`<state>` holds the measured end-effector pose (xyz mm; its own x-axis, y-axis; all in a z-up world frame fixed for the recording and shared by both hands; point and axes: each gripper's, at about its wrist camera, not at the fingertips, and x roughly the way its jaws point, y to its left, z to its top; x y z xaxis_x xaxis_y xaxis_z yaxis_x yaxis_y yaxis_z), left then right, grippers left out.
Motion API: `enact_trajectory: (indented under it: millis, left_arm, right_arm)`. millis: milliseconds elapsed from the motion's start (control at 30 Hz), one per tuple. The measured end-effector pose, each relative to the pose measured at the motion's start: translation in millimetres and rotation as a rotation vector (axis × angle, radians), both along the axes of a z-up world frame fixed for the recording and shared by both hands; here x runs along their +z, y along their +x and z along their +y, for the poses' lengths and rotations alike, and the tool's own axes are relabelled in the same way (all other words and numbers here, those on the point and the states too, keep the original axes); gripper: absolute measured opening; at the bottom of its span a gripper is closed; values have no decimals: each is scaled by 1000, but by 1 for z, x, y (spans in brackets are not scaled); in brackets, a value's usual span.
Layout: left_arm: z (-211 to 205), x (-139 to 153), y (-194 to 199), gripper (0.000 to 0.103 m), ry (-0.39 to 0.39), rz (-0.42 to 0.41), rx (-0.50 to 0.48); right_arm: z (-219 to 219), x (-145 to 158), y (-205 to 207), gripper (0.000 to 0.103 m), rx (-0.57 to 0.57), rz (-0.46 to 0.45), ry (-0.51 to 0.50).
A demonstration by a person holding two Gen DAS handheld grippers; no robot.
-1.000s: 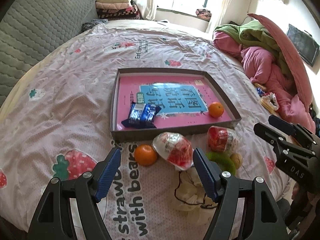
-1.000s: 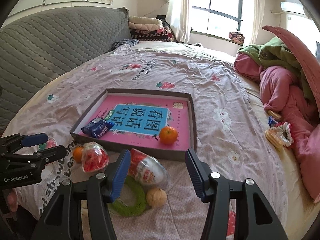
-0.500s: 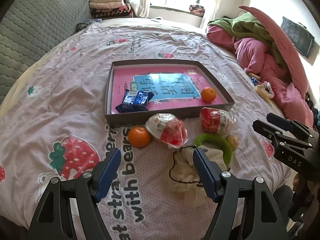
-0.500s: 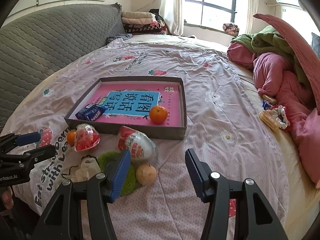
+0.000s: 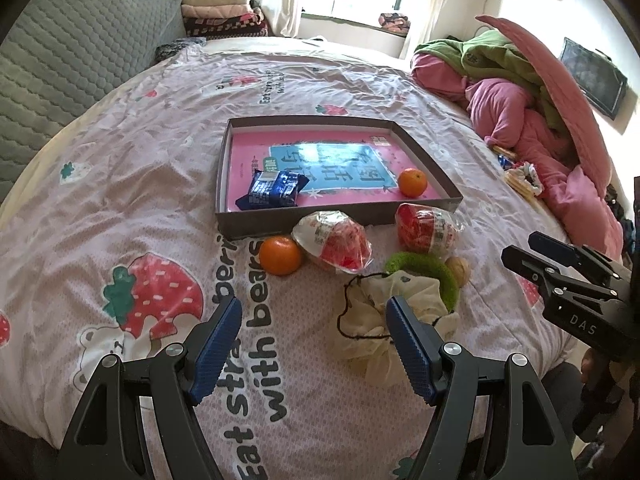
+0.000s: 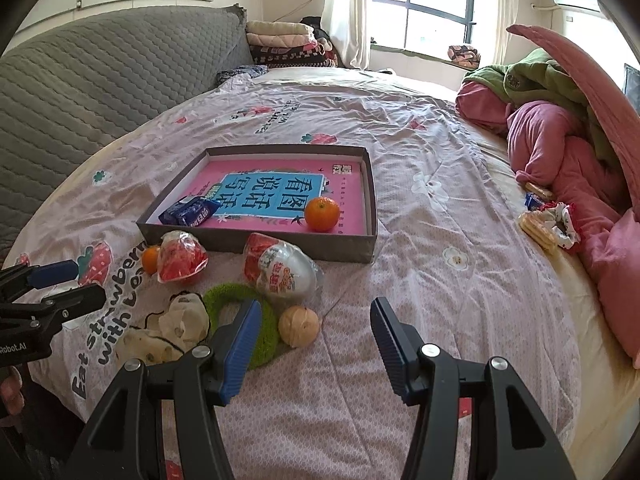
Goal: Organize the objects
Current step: 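Withdraw both grippers from the tray back toward the remaining items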
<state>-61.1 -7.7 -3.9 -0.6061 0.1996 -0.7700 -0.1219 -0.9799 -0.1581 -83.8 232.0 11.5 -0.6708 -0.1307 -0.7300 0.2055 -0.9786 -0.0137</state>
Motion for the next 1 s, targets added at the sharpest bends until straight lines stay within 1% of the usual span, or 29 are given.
enact_trajectory:
  millis: [367,667,1000]
  left_arm:
    - [1,-4,11,76,13,-13,-19]
    - [11,-5,18,76,3,-15,-46]
    - [12,-8,20,76,5,-27,-44]
  right_arm:
    - [3,-5,14,56,-2,-14,8]
    - [2,-5,19,57,3,-17,8]
    - [1,-7,23,56,7,-26,8]
